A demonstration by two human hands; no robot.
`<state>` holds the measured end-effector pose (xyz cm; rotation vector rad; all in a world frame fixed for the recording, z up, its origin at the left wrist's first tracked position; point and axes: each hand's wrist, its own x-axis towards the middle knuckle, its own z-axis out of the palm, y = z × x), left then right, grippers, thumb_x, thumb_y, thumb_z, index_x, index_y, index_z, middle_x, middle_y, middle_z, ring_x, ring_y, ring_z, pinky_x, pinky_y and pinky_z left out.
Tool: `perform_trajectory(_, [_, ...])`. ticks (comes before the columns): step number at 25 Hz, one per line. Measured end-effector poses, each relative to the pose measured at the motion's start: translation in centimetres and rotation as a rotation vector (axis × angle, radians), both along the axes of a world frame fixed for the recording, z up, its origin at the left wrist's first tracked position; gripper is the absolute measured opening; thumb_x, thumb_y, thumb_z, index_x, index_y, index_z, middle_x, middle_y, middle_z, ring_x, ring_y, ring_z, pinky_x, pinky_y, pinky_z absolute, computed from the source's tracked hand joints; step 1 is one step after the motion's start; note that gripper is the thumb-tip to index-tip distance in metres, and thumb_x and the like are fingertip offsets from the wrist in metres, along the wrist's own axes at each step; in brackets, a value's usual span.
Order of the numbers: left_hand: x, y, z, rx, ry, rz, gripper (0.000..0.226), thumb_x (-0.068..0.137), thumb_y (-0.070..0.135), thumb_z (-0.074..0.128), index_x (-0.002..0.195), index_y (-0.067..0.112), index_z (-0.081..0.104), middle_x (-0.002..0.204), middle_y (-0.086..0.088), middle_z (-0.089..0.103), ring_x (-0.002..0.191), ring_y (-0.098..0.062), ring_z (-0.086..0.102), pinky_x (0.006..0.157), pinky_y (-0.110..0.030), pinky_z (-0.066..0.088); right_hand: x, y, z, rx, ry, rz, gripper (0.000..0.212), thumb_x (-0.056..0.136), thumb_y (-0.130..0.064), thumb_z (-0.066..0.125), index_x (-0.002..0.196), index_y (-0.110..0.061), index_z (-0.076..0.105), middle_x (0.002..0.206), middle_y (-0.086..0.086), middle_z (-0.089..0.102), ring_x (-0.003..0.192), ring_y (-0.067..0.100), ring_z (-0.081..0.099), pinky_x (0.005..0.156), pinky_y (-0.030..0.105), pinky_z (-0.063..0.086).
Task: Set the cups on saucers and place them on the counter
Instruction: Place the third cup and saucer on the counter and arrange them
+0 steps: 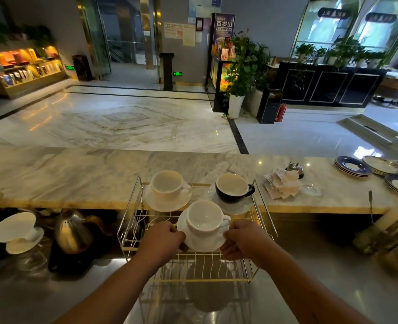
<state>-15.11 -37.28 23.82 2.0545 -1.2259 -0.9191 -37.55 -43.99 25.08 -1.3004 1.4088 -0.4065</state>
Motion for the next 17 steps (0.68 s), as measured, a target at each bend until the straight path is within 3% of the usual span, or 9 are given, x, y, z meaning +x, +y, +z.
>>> perform_trajectory(6, [-0.1,-1.8,-0.9,0.032,-0.062,0.02,0.012,0.082,0.025,0.07,0.073,0.016,0.071,0.069,0.002,0.073,0.07,-0.018,0.068,0.068,-0.038,0.058,0.4,-1.7,-1.2,0.028,0.001,0.02,0.008,0.098,-0.008,0.059,0.1,-0.006,0.067,0.071,0.013,0.079,0.067,0.028,0.079,0.059,0.037,0.065])
perform_trajectory(17, [0.1,-1.9,-1.3,0.05,-0.082,0.008,0.014,0.084,0.025,0.069,0.077,0.015,0.075,0.071,0.0,0.077,0.073,-0.018,0.072,0.077,-0.043,0.063,0.7,-2.2,-1.2,-0.002,0.126,0.09,0.01,0.099,-0.013,0.06,0.096,-0.006,0.067,0.069,0.011,0.077,0.057,0.02,0.075,0.054,0.032,0.063])
